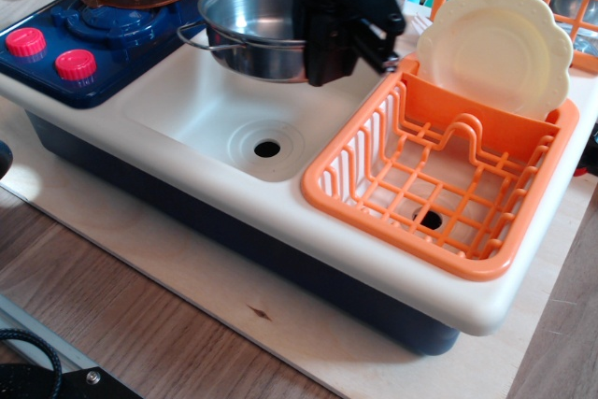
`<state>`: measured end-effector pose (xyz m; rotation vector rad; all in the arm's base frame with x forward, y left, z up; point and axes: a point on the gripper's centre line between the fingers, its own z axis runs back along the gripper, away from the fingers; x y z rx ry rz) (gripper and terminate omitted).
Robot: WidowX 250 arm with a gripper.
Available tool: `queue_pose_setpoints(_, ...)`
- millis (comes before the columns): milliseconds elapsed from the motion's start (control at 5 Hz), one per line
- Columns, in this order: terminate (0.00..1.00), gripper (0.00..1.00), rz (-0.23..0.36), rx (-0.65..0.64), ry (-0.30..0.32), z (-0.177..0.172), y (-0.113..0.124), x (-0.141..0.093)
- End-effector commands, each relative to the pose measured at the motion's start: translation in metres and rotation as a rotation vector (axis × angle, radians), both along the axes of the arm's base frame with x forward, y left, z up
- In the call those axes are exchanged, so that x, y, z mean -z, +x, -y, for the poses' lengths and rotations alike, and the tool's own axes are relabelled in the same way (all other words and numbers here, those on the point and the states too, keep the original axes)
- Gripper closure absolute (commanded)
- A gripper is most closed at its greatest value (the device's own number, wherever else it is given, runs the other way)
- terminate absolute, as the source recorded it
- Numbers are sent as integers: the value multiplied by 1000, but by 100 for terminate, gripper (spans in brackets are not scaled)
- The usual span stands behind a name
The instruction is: Put pan from sink into drying rack
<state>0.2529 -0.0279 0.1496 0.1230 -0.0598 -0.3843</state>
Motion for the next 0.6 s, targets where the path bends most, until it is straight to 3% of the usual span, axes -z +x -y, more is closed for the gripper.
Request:
queue_pose_setpoints(0, 0, 100, 87, -37, -55, 37, -2, -33)
queue_pose_setpoints(200, 0, 100, 85, -44, -65, 57, 0, -29)
queue_pose_setpoints(400, 100, 100, 108, -22, -99, 64, 2, -16)
